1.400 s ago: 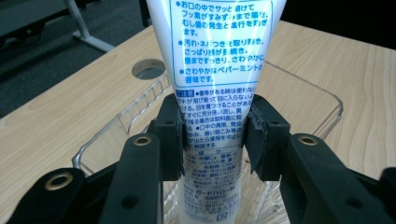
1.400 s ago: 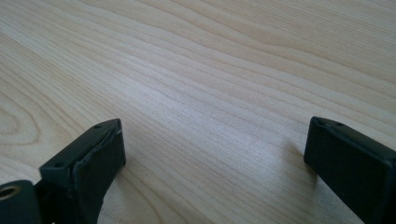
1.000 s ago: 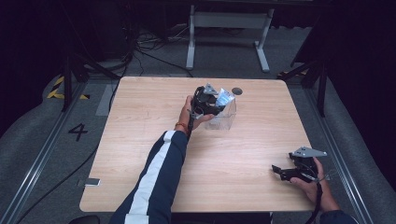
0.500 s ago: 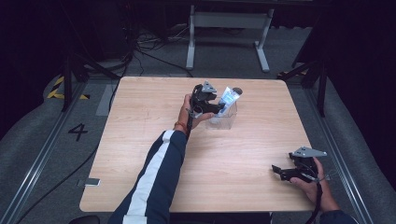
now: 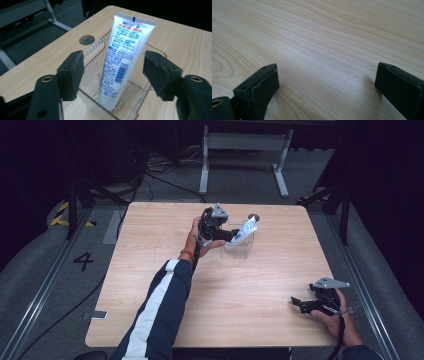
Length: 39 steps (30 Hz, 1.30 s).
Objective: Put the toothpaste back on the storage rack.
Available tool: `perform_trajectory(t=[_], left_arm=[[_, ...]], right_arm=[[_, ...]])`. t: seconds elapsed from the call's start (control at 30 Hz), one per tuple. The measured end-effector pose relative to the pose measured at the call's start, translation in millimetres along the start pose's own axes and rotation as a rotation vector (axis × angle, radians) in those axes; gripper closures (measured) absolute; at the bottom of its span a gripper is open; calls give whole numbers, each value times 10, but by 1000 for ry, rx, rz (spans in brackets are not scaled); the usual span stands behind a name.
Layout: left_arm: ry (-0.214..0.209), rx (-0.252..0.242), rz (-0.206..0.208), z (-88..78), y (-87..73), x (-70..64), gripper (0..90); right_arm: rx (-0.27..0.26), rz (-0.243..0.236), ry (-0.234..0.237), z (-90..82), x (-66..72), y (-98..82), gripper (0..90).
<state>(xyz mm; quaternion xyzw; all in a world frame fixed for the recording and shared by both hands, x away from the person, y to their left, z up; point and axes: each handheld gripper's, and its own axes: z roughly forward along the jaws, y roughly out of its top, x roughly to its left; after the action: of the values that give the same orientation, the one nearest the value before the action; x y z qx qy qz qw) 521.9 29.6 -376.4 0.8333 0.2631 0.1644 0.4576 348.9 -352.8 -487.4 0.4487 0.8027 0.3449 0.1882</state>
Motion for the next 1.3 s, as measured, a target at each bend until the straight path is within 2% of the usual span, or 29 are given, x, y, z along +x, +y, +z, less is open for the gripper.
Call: perform_trajectory(t=[0.3,0.37,0.47,0.63,0.9,1.03,1.3], left_arm=[[8,23,69,-248,49,-50,329],[15,47,93,-300,48,-60,317],[15,63,105,-361,32,-71,293],[30,93,150,-497,-14,-84,284],[43,123,173,-692,-138,-97,272],[46,145,198,-784,-198,-117,268],[60,166,209,-909,-301,-134,263]], right_arm=[[0,-1,0,1,-1,0,55],[1,1,0,0,0,0,55],[0,1,0,0,0,0,55],[1,0,0,0,0,0,55],[0,0,0,0,0,0,55],[1,1,-1,0,1,-1,55],[1,1,-2,-1,2,-2,56]])
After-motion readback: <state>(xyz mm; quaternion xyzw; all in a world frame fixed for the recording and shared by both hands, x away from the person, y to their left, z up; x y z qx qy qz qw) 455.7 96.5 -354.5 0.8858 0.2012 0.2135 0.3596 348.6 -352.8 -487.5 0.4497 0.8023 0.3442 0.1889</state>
